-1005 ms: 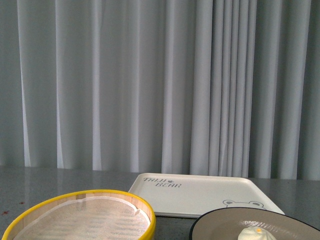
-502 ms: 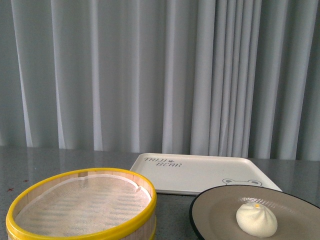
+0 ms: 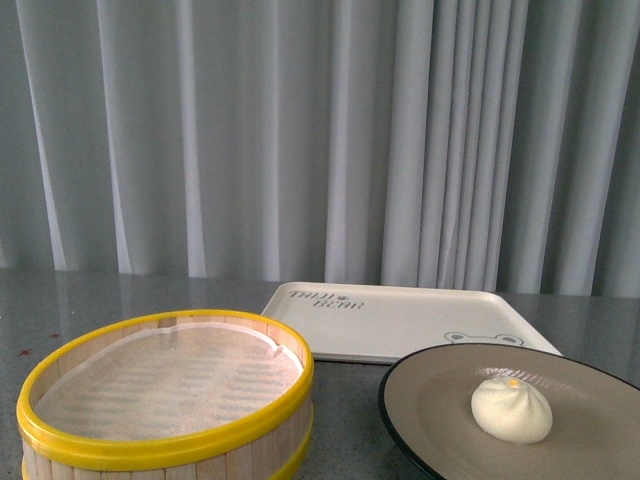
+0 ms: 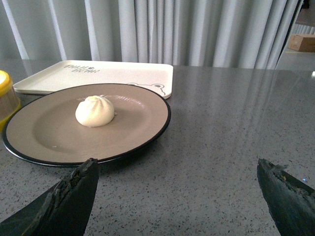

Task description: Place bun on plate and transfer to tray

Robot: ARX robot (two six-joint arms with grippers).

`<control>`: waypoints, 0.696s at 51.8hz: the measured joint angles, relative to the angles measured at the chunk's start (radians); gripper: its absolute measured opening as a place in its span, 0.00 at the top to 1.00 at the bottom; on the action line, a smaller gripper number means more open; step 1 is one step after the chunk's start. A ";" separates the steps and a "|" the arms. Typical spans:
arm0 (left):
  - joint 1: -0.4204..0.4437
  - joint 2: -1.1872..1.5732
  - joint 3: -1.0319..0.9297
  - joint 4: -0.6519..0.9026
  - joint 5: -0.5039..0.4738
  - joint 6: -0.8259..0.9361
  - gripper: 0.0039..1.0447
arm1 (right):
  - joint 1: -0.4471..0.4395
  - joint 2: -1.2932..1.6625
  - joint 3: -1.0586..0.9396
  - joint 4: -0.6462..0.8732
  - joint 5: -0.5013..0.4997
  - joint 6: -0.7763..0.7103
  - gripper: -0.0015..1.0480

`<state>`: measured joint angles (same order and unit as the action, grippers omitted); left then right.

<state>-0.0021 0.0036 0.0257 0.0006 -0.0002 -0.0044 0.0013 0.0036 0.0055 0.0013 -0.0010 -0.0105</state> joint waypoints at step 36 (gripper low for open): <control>0.000 0.000 0.000 0.000 0.000 0.000 0.06 | 0.177 1.030 0.454 0.051 -0.083 -1.106 0.08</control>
<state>-0.0021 0.0036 0.0257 0.0006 -0.0006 -0.0044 0.1783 1.0336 0.4599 0.0525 -0.0837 -1.1168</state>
